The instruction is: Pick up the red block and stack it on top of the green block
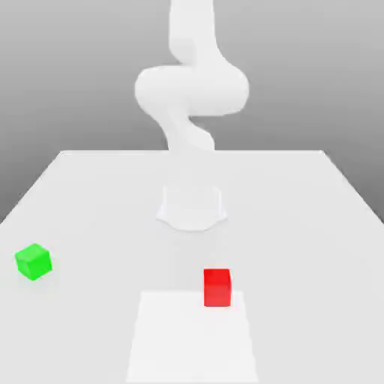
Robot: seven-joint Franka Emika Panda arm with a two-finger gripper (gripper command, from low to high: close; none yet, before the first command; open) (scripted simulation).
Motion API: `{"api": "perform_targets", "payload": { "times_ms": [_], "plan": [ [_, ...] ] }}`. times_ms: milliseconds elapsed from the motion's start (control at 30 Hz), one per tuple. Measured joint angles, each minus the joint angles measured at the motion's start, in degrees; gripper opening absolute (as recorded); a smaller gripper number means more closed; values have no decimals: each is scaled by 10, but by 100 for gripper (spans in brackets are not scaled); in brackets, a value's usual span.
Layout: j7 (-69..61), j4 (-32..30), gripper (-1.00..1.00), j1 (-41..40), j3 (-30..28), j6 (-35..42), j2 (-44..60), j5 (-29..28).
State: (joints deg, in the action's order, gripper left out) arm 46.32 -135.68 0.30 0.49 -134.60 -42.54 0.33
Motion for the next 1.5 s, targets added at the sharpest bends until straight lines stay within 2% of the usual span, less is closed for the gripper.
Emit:
{"api": "perform_targets", "payload": {
  "times_ms": [533,633,767,800,1033,1300,1500],
  "plan": [
    [44,-309,0,28,44,-236,286,20],
    [64,-330,0,26,50,-325,401,1],
    [93,-323,0,48,19,-404,495,-37],
    [95,-321,-100,56,10,-420,513,-40],
    [97,-321,-100,57,9,-423,517,-43],
    [64,-342,-100,58,22,-294,366,5],
    [182,-317,-100,-23,-20,-257,353,5]
  ]
}}
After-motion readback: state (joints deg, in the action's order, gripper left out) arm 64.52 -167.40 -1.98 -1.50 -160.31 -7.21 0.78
